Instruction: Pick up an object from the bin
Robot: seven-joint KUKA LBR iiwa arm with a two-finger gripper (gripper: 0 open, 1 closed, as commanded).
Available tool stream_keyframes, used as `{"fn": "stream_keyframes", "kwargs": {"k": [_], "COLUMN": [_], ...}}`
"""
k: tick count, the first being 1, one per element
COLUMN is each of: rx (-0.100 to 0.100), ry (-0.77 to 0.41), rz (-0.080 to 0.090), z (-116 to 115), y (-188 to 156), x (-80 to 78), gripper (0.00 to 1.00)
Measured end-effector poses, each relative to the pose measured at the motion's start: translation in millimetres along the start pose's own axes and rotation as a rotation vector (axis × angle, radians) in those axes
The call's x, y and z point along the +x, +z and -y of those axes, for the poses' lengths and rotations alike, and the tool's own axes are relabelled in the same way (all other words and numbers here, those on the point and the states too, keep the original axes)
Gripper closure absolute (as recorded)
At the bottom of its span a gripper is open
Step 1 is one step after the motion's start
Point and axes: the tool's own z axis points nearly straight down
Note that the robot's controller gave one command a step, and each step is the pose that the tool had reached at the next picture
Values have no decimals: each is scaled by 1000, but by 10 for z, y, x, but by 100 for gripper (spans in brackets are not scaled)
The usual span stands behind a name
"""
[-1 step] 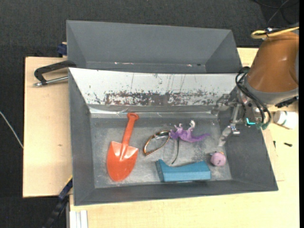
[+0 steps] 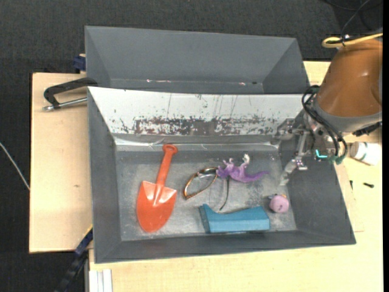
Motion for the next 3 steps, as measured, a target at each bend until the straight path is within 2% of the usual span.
{"fn": "stream_keyframes", "kwargs": {"k": [1, 2, 3], "rx": [3, 0, 0], "ry": [-58, -272, -272], "rz": [3, 1, 1], "z": [-209, -598, -598], "y": [56, 826, 826], "x": [-132, -24, -24], "gripper": [0, 100, 100]}}
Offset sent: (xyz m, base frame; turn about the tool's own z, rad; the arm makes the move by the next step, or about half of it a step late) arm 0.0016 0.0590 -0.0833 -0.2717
